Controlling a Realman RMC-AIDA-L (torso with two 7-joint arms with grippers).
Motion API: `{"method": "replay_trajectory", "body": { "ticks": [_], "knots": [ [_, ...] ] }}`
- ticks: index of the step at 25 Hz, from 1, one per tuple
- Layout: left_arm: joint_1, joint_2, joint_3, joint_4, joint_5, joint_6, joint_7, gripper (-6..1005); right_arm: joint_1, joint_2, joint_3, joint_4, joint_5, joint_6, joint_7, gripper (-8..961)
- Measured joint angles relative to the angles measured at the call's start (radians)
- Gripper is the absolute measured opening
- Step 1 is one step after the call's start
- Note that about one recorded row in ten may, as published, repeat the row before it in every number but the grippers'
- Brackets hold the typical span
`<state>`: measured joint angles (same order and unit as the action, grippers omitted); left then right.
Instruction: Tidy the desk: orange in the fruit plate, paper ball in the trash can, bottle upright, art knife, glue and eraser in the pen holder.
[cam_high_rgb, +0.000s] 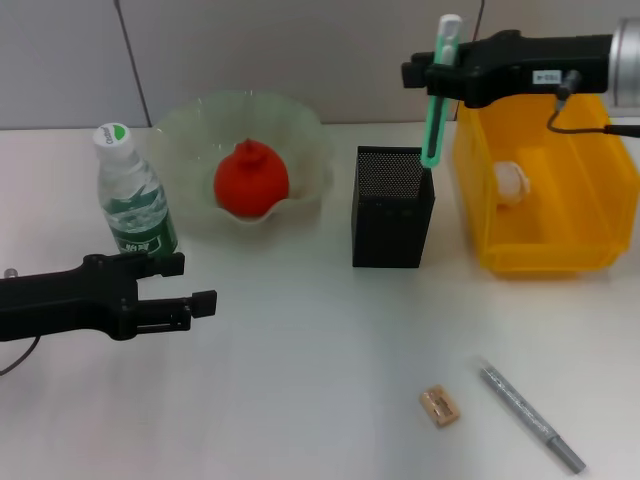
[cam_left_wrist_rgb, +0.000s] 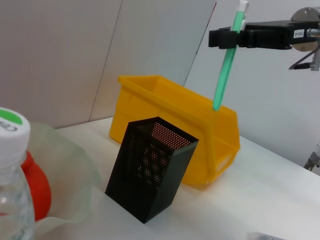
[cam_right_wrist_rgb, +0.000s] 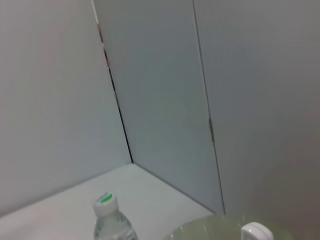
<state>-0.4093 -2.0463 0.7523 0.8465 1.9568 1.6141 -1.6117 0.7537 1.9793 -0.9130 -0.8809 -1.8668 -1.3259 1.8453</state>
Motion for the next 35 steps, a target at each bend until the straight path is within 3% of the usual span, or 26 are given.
{"method": "replay_trajectory", "body": {
  "ticks": [11, 21, 35],
  "knots": [
    [-0.019, 0.0, 0.002, -0.001, 0.005, 0.004, -0.026, 859, 0.082, 0.013, -0.011, 0.056, -0.135, 0.092, 0.016, 164],
    [-0.021, -0.001, 0.002, -0.001, 0.005, 0.004, -0.033, 859, 0.086, 0.035, -0.012, 0.087, -0.146, 0.161, -0.026, 165],
    [-0.023, -0.002, 0.002, -0.016, 0.006, 0.001, -0.024, 859, 0.125, 0.049, -0.061, 0.143, -0.193, 0.212, -0.003, 275]
  ]
}}
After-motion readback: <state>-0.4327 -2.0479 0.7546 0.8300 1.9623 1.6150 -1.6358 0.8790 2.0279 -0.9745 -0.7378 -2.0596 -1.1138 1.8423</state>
